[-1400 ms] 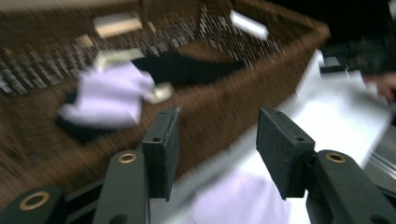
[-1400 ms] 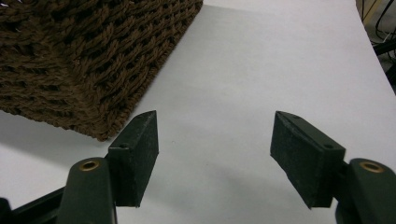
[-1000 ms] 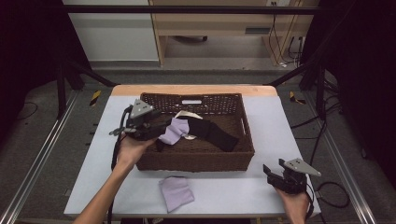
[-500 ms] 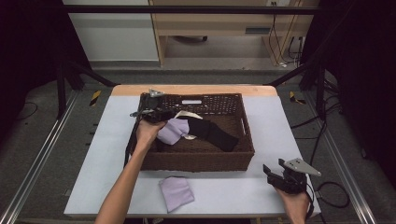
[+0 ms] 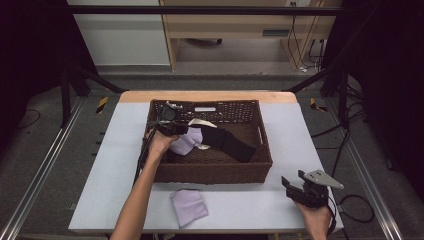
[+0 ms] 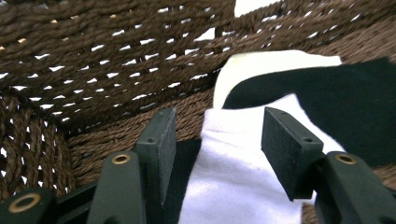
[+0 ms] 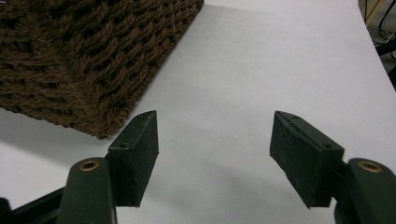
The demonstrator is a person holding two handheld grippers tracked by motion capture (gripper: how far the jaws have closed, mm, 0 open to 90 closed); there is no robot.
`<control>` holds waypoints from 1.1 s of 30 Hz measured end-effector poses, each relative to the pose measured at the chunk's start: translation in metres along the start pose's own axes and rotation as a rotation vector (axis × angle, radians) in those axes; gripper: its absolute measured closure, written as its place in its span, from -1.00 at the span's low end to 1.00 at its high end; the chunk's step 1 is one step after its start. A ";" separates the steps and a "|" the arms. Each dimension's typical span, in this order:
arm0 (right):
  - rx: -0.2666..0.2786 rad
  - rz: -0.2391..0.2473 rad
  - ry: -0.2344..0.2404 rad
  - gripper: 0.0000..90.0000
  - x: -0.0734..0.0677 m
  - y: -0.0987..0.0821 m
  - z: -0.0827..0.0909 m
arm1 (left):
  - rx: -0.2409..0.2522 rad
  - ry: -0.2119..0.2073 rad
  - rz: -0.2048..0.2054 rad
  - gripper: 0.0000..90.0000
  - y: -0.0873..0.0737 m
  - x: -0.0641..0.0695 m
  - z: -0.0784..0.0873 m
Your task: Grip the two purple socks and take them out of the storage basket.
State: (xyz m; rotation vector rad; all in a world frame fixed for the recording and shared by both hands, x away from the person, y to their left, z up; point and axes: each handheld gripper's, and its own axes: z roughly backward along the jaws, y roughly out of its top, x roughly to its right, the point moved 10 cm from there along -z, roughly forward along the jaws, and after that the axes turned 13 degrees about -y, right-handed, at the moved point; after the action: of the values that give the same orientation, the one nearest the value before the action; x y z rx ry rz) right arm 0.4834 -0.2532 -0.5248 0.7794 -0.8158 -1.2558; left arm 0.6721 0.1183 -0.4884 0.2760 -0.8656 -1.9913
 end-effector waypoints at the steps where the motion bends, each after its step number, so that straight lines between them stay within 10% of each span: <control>1: 0.003 0.002 -0.002 -0.27 0.000 0.000 0.000 | -0.009 -0.004 0.000 -0.01 -0.001 0.000 -0.002; 10: 0.001 0.006 0.002 -0.28 -0.002 0.000 -0.001 | -0.145 -0.007 -0.061 0.01 -0.019 0.005 -0.016; 20: 0.003 0.006 0.004 -0.28 -0.001 0.000 0.000 | -0.187 -0.016 -0.031 0.90 -0.021 0.007 -0.010; 33: -0.001 0.003 -0.003 -0.27 0.001 0.000 -0.001 | 0.124 -0.118 -0.071 0.91 0.018 0.031 0.040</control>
State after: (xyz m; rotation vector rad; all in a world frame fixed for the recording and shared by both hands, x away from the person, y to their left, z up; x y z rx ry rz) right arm 0.4844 -0.2537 -0.5253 0.7759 -0.8182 -1.2551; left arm 0.6467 0.1055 -0.4425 0.2648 -1.0694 -2.0387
